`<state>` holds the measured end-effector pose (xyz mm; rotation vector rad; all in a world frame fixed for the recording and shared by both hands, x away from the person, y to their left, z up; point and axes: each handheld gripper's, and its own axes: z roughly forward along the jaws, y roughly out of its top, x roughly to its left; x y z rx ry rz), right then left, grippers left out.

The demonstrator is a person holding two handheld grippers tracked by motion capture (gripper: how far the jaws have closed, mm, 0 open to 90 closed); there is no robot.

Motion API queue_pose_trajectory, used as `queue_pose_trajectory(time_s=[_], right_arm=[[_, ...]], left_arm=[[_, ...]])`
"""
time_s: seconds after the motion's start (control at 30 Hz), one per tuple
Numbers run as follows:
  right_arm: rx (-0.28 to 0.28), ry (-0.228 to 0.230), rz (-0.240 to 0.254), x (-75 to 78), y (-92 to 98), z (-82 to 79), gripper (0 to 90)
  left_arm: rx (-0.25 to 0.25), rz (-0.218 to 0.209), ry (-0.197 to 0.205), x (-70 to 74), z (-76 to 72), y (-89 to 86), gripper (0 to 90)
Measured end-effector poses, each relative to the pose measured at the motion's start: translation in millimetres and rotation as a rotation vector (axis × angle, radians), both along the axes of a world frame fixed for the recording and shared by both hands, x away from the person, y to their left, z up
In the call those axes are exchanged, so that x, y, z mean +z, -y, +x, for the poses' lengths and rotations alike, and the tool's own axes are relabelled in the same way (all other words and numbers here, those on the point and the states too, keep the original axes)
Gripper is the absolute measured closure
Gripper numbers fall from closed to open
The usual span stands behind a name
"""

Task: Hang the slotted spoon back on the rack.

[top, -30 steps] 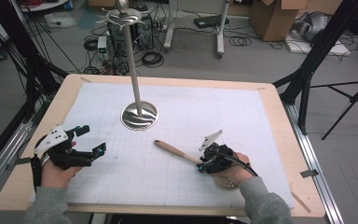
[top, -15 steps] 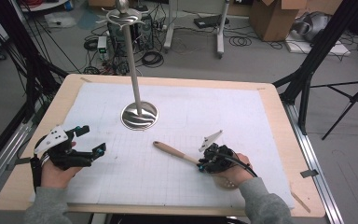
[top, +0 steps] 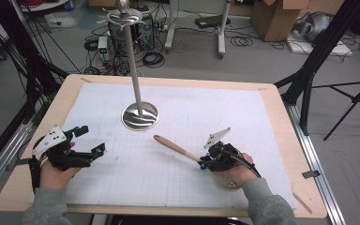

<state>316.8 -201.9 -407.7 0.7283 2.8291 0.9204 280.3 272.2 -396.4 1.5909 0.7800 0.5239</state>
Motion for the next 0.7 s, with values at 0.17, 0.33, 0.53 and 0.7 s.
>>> queue_pose_trajectory(time_s=[0.17,0.33,0.53,0.7], right_arm=[[-0.020,-0.001,0.060,6.1,7.3,1.4,77.9],[-0.031,0.020,0.101,15.7,13.8,2.6,78.0],[-0.034,0.039,0.149,32.2,18.6,4.9,78.0],[-0.031,0.061,0.196,45.9,22.2,6.8,78.0]], left_arm=[[-0.001,-0.001,-0.003,-0.2,-0.1,0.6,2.3],[0.000,0.000,-0.001,0.2,-1.0,-0.3,2.3],[0.005,-0.008,0.003,0.7,-2.9,-1.7,2.3],[0.006,-0.010,0.006,0.8,-4.8,-3.9,2.3]])
